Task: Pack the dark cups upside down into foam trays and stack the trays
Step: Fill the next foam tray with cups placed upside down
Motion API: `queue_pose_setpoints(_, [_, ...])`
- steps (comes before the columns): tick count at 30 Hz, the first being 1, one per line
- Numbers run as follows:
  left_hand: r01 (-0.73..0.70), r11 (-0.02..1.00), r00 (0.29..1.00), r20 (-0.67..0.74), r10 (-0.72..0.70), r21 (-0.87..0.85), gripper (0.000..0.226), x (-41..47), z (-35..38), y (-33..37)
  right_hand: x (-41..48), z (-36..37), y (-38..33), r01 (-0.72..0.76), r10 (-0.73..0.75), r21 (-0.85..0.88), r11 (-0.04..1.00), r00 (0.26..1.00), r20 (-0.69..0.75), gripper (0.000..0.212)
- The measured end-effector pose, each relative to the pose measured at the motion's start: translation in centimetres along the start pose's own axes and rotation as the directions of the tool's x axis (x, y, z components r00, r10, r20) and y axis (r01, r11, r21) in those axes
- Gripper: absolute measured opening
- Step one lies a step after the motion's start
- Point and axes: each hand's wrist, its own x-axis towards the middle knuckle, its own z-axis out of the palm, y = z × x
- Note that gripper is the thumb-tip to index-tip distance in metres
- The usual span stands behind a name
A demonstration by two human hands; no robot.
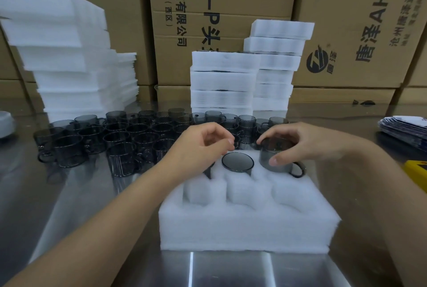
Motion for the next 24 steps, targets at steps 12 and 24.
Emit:
queue_pose_setpoints(12, [-0.379,0.766,0.88,0.458,0.125,0.52,0.053,-1.5,1.0,1.5,0.4,-0.4,0.5,-0.028,0.036,-0.068,0.997,0.992,0.122,0.053])
queue_pose_setpoints(24, [-0.357,0.745,0.813,0.58,-0.049,0.564,0.054,-2.2,2.0,2.7,1.0,0.1,1.0,-0.06,0.065,-0.035,0.998,0.983,0.173,0.056])
